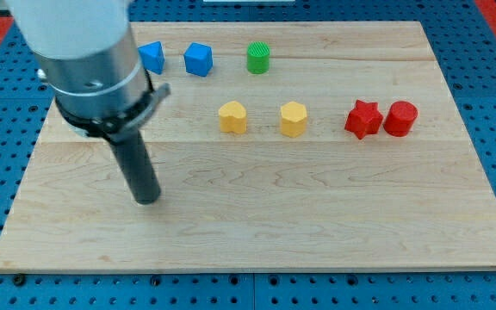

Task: Move the red circle into the red star

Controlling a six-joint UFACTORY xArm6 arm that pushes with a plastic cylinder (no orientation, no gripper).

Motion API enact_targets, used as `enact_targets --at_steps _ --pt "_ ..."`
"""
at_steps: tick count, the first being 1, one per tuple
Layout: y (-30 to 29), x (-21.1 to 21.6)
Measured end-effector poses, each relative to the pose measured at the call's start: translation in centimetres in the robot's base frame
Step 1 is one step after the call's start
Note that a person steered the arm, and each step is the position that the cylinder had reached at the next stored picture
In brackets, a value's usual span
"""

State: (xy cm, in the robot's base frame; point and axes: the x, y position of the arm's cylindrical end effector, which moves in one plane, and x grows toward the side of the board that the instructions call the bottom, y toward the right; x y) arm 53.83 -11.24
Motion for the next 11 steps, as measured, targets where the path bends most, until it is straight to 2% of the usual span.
enact_targets --at_steps 1,3,4,5,6,7,9,10,11 --pt "4.3 1.1" --pt "22.7 0.1" --pt "30.0 -2.5" --pt "35.3 -3.3" --pt "37.4 -8.2" --pt "37.3 -10.3" --pt "29.3 -12.0" --pt "33.5 -11.5" --pt "34.5 -14.7"
